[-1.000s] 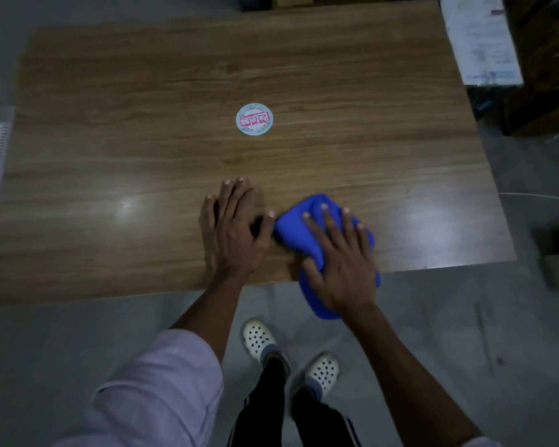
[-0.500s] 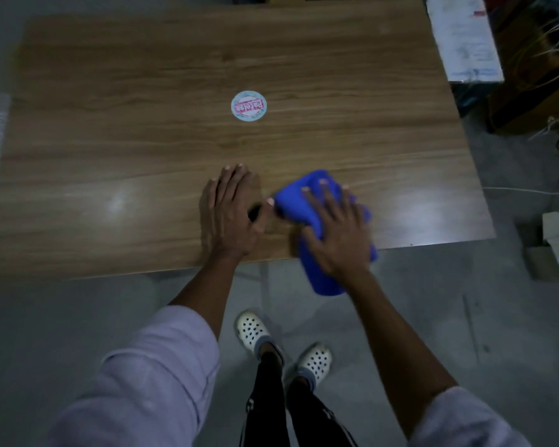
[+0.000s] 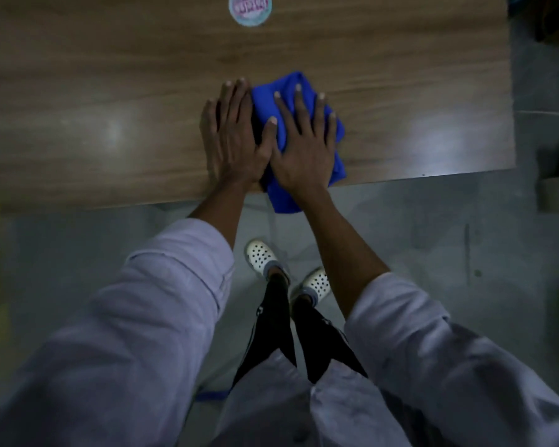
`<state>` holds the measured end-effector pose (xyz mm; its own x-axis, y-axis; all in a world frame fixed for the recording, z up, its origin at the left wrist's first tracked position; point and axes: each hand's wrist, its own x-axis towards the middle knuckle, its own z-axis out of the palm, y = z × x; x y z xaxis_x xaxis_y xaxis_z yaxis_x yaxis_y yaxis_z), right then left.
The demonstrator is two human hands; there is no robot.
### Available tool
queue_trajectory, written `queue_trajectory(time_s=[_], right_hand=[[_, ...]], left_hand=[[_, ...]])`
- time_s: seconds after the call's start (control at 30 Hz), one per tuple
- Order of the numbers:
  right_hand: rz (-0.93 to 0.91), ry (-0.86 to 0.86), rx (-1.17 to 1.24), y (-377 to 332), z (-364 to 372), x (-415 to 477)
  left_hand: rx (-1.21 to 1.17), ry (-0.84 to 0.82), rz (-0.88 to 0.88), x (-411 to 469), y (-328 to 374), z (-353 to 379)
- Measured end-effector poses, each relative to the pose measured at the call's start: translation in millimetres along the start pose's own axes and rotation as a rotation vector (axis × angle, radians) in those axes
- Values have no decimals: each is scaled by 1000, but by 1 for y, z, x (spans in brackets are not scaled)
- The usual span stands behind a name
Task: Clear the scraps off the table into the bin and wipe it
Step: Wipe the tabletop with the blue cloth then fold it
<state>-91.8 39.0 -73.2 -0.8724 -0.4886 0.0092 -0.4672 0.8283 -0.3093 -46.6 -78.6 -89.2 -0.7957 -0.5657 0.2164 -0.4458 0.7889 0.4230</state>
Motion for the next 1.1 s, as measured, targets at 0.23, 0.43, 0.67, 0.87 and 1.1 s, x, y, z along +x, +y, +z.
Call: queue_trajectory(time_s=[0.23,0.43,0.67,0.87,1.1], right_hand=[[-229,-84,-13,49,-24,-21],[41,-161,23,60,-42,-22],[214,-182,46,46,-47,-12],[294,-139,-27,96,-68,18],[-228,-246,11,21,-35,73]], left_hand=[[8,-28,35,-2,1,-4],[93,-110,39,4,8,-15],[145,-248,60,3,12,-26],[183,-325,59,5,10,-28],[-63,-189,-173,17,30,-17]])
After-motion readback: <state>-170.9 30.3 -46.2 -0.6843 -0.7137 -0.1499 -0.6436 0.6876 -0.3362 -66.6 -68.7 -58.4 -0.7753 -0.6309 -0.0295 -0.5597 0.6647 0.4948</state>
